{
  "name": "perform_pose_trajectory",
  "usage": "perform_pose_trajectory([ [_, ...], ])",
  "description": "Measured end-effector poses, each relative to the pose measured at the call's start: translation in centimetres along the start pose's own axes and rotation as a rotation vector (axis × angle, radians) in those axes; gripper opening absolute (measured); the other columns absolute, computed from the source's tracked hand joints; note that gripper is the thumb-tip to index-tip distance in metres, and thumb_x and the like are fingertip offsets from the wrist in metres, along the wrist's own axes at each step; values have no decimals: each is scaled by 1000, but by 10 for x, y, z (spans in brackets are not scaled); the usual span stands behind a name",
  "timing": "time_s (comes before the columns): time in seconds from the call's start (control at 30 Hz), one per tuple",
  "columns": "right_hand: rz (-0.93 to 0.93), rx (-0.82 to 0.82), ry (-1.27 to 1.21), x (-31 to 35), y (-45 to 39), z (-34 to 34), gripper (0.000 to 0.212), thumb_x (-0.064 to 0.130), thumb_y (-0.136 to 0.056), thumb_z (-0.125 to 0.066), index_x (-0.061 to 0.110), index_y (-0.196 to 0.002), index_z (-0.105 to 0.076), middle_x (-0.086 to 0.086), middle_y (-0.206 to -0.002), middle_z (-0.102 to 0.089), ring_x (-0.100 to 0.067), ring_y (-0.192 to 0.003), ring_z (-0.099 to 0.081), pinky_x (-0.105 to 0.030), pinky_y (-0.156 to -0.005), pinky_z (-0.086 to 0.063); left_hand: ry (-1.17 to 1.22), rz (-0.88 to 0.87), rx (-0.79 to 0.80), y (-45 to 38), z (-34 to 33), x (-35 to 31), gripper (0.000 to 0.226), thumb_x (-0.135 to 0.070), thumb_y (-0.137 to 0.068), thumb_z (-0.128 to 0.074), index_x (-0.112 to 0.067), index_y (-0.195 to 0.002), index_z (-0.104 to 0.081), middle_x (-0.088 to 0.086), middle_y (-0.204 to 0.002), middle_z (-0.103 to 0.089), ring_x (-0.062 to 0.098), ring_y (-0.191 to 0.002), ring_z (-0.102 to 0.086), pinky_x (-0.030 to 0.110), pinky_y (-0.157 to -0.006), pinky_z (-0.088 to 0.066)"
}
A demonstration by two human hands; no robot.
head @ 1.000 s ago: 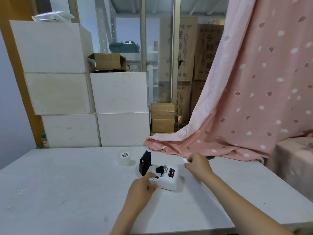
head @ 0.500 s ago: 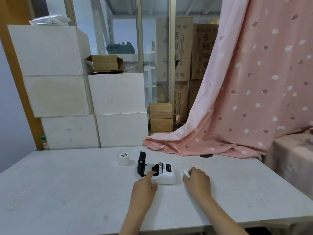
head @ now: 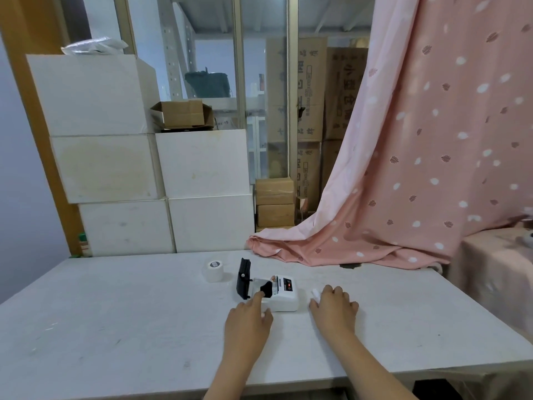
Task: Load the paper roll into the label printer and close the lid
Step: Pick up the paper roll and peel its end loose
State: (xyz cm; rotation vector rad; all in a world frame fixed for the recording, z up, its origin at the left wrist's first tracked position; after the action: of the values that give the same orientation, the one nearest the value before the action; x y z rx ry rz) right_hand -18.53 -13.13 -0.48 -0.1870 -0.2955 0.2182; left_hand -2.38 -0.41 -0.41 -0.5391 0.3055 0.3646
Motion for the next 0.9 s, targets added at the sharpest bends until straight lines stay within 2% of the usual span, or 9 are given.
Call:
perform_pose_trajectory([
  [0.1,-10,40,21,5,3,1,46,49,-97,-49,16,-129,-52,-5,-126,-56,-25,-120,-51,-41,-96,-39,-51,18,-10,8,0,9,47,-42,-97,-43,-30,-142,-42,-7,-86,-66,17,-84,-61,29,-71,-47],
  [0.23,93,55,24,27,1,30,54,47,-99,-43,14,-142,-45,-9,-137,-52,-29,-129,-48,-45,-105,-37,-151,78,-46,18,27,35,53,-53,-97,-31,-25,-134,-55,-4,-112,-71,21,-102,-63,34,-81,-51],
  [0.3,156,107,9,44,-1,45,56,46,-100,-45,18,-148,-41,-10,-143,-49,-30,-134,-45,-50,-111,-33,-201,188,33,13,42,60,58,-57,-97,-26,-26,-138,-53,0,-138,-59,29,-122,-54,42,-96,-47],
  [0.4,240,138,-22,74,-7,71,50,44,-98,-49,25,-144,-47,-6,-143,-51,-29,-132,-49,-53,-113,-31,-273,319,182,-4,67,93,56,-57,-99,-25,-31,-146,-41,1,-159,-32,38,-143,-27,56,-114,-25],
  [0.47,293,135,-27,98,-13,86,45,41,-96,-48,25,-138,-53,-5,-137,-56,-29,-125,-54,-51,-108,-35,-290,356,210,-18,87,108,57,-59,-99,-25,-32,-148,-39,1,-161,-28,38,-145,-22,59,-115,-19],
  [0.57,352,146,-26,139,-22,103,43,42,-98,-43,22,-133,-56,-9,-130,-60,-31,-118,-58,-46,-101,-43,-319,366,217,-39,108,121,57,-58,-100,-25,-30,-148,-38,2,-161,-30,36,-144,-24,59,-115,-19],
  [0.67,428,189,-54,182,-29,107,43,31,-97,-44,17,-137,-54,-11,-132,-59,-32,-117,-58,-44,-98,-47,-320,352,218,-60,117,127,56,-55,-101,-26,-28,-149,-38,3,-160,-31,35,-144,-26,58,-116,-19],
  [0.8,549,224,-1,239,-32,95,45,27,-98,-53,14,-141,-51,-13,-138,-55,-32,-121,-58,-38,-93,-48,-313,326,198,-85,117,139,55,-52,-103,-24,-25,-149,-37,5,-161,-28,32,-147,-22,57,-119,-15],
  [0.9,603,307,104,272,-34,70,40,19,-95,-58,11,-134,-57,-11,-129,-59,-30,-114,-62,-33,-81,-48,-341,312,200,-99,113,151,55,-51,-103,-23,-24,-149,-37,7,-161,-28,31,-148,-21,57,-119,-13],
])
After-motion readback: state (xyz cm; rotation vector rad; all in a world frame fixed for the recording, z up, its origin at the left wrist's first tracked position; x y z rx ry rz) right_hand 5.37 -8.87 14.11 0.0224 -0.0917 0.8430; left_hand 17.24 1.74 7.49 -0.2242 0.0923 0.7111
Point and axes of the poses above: each hand's wrist, its own y-axis away from the middle knuckle, its own z-axis out of the back of the hand, x = y × z, the point moved 3 cm from there along -y, towards the middle knuckle
